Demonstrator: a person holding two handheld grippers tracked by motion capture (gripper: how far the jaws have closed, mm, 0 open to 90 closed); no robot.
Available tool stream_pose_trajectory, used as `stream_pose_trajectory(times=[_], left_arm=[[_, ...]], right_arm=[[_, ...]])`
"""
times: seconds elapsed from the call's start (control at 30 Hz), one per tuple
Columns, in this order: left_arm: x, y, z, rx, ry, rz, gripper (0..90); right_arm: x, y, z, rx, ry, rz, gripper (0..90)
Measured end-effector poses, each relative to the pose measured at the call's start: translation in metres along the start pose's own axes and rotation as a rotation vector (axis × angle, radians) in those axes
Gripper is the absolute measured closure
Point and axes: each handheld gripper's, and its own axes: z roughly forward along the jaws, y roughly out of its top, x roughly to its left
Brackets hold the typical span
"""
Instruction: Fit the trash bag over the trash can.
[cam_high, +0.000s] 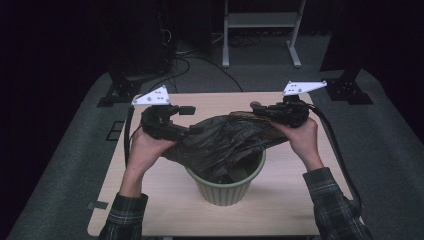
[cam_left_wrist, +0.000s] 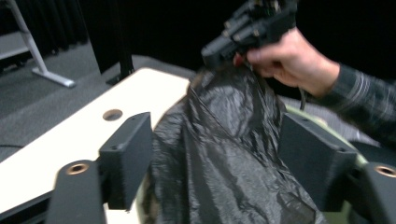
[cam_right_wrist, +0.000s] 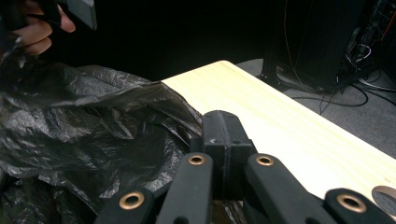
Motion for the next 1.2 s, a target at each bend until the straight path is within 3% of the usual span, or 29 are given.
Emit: stream_pose_trajectory(times=[0.2, 0.5, 0.6, 0.77, 0.87, 0.93, 1.03, 1.2], left_arm=[[-0.019, -0.008, 0.006, 0.049, -0.004, 0.044, 14.3], [-0.033, -0.028, -0.005, 0.097, 0.017, 0.058, 11.4], [-0.032, -0.032, -0.008, 0.117, 0.036, 0.069, 23.5], [-0.022, -0.034, -0.016, 0.098, 0.041, 0.056, 68.6], [-0.011, -0.036, -0.020, 0.067, 0.065, 0.039, 88.2], [-0.003, -0.038, -0.023, 0.034, 0.086, 0.006, 90.0], [0.005, -0.042, -0.025, -0.009, 0.077, -0.040, 90.0], [0.018, -0.047, -0.023, 0.008, 0.134, -0.063, 90.0]], right_arm=[[-0.001, 0.000, 0.000, 0.009, -0.007, 0.002, 90.0], [-0.004, -0.001, 0.000, 0.019, -0.016, 0.010, 90.0], [-0.005, -0.001, 0.001, 0.019, -0.017, 0.012, 90.0], [-0.006, -0.001, 0.002, 0.022, -0.018, 0.014, 90.0], [-0.007, -0.002, 0.002, 0.022, -0.020, 0.019, 90.0], [-0.008, -0.003, 0.002, 0.019, -0.021, 0.019, 90.0], [-0.008, -0.004, 0.002, 0.020, -0.018, 0.020, 90.0], [-0.008, -0.004, 0.006, 0.031, -0.020, 0.021, 90.0]])
